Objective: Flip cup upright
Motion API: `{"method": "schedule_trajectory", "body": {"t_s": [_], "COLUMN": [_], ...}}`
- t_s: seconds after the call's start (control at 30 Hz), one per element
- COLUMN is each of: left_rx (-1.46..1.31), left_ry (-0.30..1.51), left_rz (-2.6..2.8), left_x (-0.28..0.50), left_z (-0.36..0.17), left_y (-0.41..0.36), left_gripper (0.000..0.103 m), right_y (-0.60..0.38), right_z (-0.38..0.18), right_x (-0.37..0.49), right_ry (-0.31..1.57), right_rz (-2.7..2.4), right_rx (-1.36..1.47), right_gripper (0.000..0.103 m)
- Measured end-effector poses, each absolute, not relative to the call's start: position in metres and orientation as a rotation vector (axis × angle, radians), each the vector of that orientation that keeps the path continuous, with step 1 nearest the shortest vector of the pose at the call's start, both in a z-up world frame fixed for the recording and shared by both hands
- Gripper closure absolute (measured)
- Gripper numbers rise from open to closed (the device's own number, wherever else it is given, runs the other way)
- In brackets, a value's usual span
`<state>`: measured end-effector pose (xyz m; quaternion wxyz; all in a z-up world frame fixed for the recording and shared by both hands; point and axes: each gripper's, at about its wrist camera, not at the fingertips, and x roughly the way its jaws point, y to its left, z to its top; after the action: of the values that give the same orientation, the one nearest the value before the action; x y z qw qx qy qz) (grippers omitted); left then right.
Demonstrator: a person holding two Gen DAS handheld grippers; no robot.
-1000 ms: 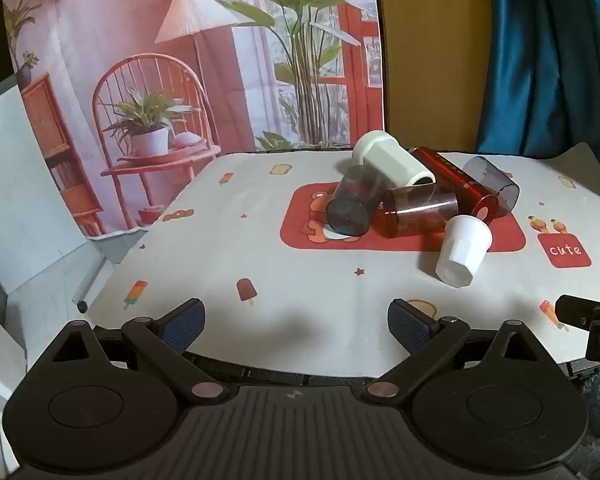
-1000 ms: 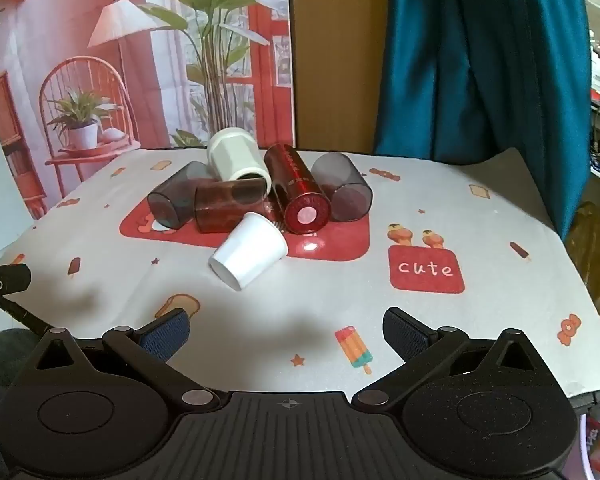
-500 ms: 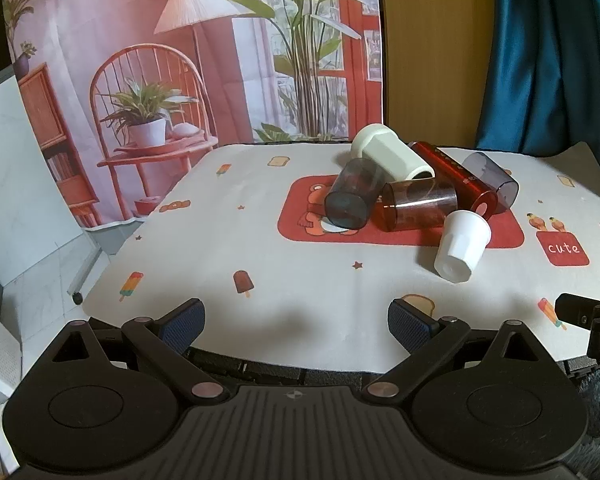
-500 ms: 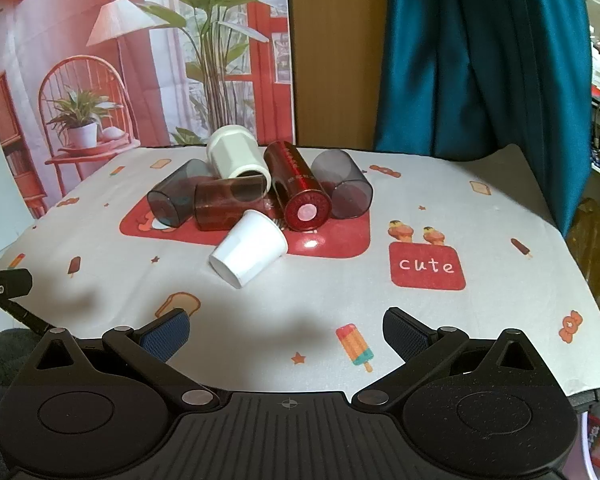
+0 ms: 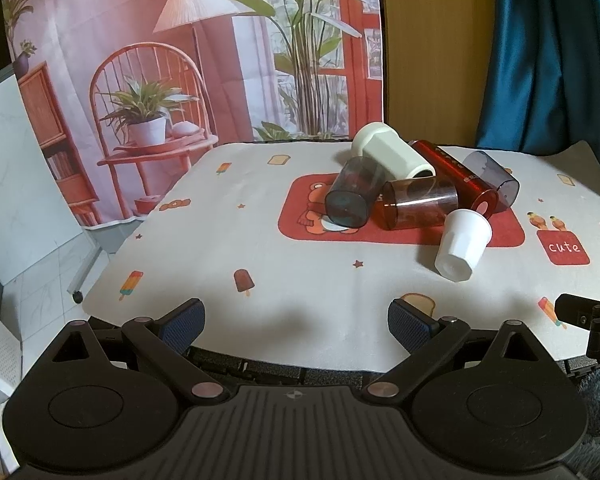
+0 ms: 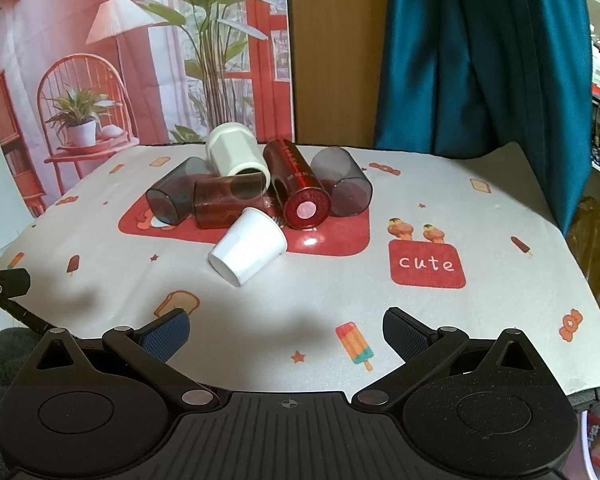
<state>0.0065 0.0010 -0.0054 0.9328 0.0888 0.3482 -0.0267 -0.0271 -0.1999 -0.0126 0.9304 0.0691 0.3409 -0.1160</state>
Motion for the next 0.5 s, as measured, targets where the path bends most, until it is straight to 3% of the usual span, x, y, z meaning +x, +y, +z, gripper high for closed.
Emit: {"method": "schedule_trajectory", "body": {"t_s": [0.5], "left_rx": [0.18], "left_ry": [0.713], "left_rz": [-0.049], "left_x": [0.0067], "left_z": [-0.0057], "left_y": [0.0016], "left_gripper": [0.004], "right_y": [-0.2043], "right_z": [-0.0146], "right_x": [-0.0252], "right_ry": [0.718], "right_rz": [-0.238], "right_rx": [0.178], "right_gripper": [0.0]}}
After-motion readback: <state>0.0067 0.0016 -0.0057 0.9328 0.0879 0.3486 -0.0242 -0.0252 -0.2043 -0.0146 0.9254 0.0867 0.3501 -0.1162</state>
